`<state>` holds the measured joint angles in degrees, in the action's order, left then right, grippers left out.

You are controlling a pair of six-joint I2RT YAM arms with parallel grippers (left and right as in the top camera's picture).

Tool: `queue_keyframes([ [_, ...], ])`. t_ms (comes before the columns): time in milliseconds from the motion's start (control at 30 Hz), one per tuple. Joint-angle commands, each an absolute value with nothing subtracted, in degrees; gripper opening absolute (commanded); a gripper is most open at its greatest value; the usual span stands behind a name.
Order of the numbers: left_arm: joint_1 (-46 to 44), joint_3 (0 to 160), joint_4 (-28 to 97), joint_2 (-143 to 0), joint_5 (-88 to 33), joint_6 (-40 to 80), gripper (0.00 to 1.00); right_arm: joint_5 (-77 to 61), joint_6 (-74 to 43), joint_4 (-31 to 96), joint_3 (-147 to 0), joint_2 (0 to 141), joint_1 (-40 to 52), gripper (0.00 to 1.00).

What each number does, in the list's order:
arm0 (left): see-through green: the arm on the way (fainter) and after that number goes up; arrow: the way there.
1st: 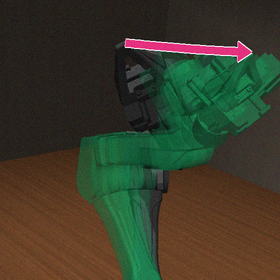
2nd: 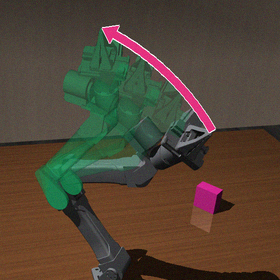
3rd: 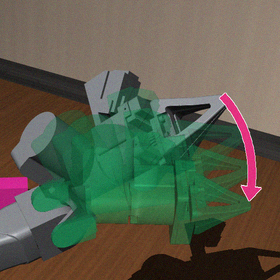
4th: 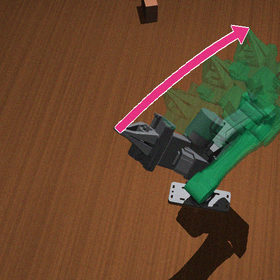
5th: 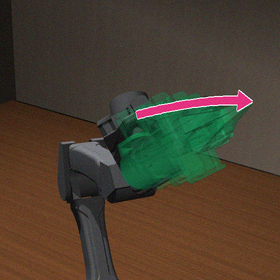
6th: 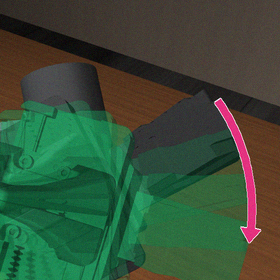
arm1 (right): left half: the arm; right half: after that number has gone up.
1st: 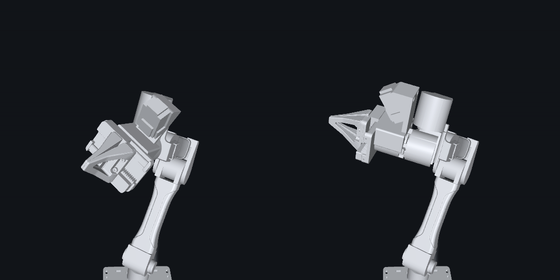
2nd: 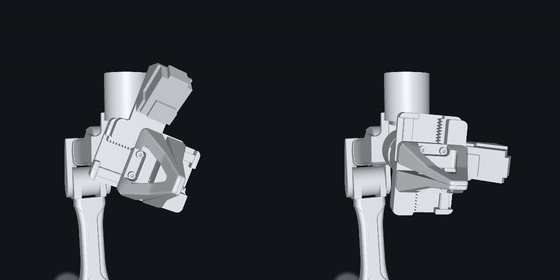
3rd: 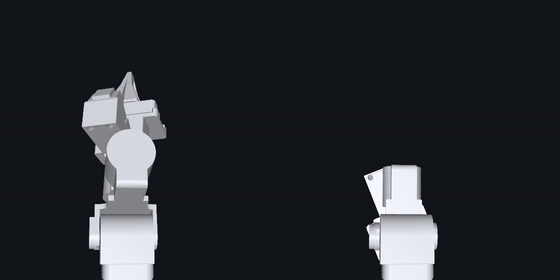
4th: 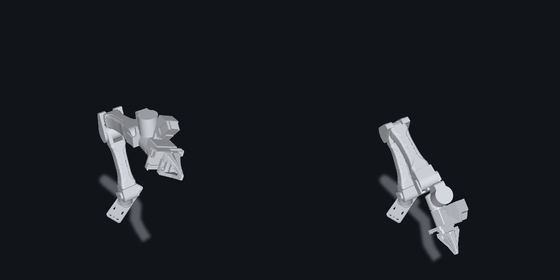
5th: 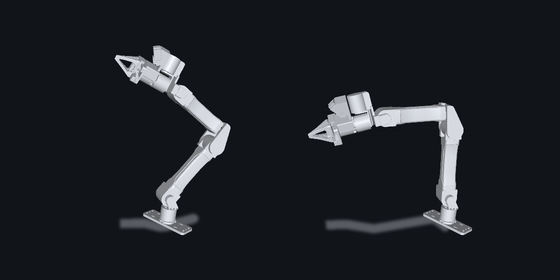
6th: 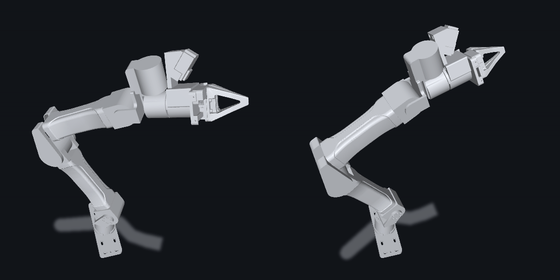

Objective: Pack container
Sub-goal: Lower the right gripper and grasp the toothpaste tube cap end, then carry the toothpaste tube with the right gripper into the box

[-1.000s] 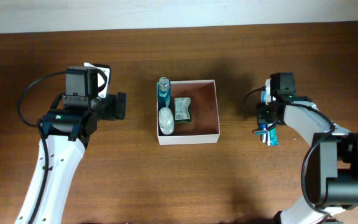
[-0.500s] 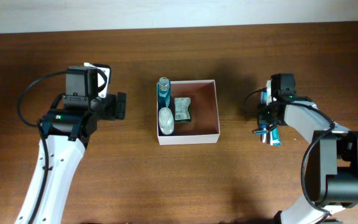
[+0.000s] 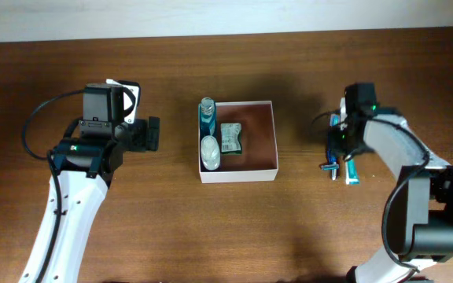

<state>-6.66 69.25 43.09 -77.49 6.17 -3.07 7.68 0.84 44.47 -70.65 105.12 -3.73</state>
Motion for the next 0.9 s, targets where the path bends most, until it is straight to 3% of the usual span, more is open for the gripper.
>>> queue_keyframes([
  [0,-6.48,69.45,42.96,-77.78,5.76,-3.99,0.99,7.99,-1.37,50.00,-80.05,104.05,-4.14,0.04],
  [300,-6.48,69.45,42.96,-77.78,5.76,-3.99,1.00,-5.78,-6.61,67.18,-96.57,104.05,-2.39,0.04],
  [467,-6.48,69.45,42.96,-77.78,5.76,-3.99,1.00,-13.80,-10.02,67.22,-97.08,103.96,0.73,0.04],
  [867,-6.48,69.45,42.96,-77.78,5.76,-3.99,1.00,-14.37,-16.97,61.56,-97.03,104.22,15.14,0.04],
])
